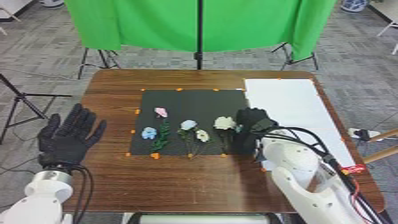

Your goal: Arrange flowers

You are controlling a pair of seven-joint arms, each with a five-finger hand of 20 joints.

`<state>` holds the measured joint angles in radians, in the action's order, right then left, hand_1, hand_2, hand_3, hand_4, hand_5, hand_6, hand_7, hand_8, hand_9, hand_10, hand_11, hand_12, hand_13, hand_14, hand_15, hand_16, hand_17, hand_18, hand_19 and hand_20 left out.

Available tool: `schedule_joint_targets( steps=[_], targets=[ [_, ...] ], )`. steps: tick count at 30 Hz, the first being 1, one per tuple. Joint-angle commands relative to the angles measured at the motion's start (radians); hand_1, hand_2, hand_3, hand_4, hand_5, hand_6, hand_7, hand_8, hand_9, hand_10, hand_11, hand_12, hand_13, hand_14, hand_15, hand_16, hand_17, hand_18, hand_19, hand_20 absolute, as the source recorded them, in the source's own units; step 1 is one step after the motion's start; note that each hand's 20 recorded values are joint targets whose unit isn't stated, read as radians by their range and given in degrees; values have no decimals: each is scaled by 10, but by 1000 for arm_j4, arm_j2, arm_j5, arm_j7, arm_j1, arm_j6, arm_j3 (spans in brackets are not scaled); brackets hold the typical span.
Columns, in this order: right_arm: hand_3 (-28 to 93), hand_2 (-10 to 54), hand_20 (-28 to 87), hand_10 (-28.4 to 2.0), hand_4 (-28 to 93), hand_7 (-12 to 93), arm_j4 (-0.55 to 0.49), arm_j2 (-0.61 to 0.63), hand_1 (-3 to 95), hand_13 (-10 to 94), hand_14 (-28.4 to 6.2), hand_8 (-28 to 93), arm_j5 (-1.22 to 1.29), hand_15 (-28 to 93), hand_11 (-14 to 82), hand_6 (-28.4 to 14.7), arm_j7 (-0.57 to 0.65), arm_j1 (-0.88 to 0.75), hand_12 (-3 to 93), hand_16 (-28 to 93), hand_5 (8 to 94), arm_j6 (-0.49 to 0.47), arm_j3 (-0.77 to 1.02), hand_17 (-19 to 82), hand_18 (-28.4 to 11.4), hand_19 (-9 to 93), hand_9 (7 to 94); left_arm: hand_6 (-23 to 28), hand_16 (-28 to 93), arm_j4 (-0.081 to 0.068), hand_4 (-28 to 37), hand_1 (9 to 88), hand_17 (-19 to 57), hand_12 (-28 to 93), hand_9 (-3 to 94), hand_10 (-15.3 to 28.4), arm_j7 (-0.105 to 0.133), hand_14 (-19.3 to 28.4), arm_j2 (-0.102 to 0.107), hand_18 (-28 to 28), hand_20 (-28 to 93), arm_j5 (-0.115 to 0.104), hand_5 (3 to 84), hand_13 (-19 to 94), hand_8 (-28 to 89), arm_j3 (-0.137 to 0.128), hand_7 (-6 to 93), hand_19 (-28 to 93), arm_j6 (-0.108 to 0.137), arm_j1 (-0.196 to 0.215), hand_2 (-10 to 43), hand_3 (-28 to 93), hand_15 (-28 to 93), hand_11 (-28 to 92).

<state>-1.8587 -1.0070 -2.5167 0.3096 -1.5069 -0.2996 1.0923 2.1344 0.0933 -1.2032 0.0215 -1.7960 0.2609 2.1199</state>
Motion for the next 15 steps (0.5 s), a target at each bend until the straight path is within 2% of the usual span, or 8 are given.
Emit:
schedule_joint_targets(
  steps=[1,3,4,6,8,11,15],
  targets=[
    [734,-95,414,-112,-283,412,-31,13,597,668,-67,29,3,446,166,-19,68,-29,450,419,684,-3,18,344,-230,848,776,94,-55,2,-283,286,-54,161,432,166,8,179,-4,181,219,-16,501,322,-100,-2,192,447,13,24,149,772,576,332],
    [717,-95,404,-119,-283,385,-47,20,577,648,-70,20,9,467,165,-31,86,-44,438,403,660,-13,22,344,-234,854,756,94,-55,3,-283,286,-54,161,433,166,12,179,-6,182,219,-29,501,322,-100,-2,192,447,24,23,149,772,576,332],
    [715,-95,399,-122,-283,373,-54,22,572,641,-75,23,12,476,168,-33,86,-51,433,394,656,-18,26,344,-235,856,749,94,-55,2,-283,286,-54,161,433,166,15,178,-6,182,219,-31,501,323,-100,-3,193,447,22,23,148,772,576,332],
    [734,-95,388,-132,-283,334,-68,25,547,627,-86,19,15,498,209,-38,88,-62,399,370,649,-32,31,342,-236,863,722,94,-55,4,-283,286,-54,161,434,165,16,178,-7,181,219,-27,501,323,-100,-4,193,447,23,26,147,771,576,333],
    [751,-95,384,-142,-283,313,-85,27,528,617,-94,-18,25,513,255,-40,92,-73,357,353,641,-38,37,341,-237,866,697,94,-55,4,-283,286,-54,161,434,166,18,178,-6,181,220,-35,501,323,-100,-3,192,447,27,25,142,770,576,334],
    [785,-95,377,-159,-283,312,-118,29,488,609,-114,-130,37,536,325,-42,95,-93,281,315,629,-43,46,337,-239,871,663,95,-55,5,-283,284,-54,161,436,166,15,178,-6,181,221,-36,500,325,-100,-3,192,448,30,25,136,772,577,335],
    [807,-95,374,-170,-283,291,-142,26,444,597,-135,-142,47,562,346,-50,85,-101,240,240,612,-48,51,331,-243,873,644,95,-55,4,-283,282,-54,161,436,167,16,180,-3,182,221,-39,500,326,-100,-3,192,448,34,24,134,772,579,334]
  ],
)
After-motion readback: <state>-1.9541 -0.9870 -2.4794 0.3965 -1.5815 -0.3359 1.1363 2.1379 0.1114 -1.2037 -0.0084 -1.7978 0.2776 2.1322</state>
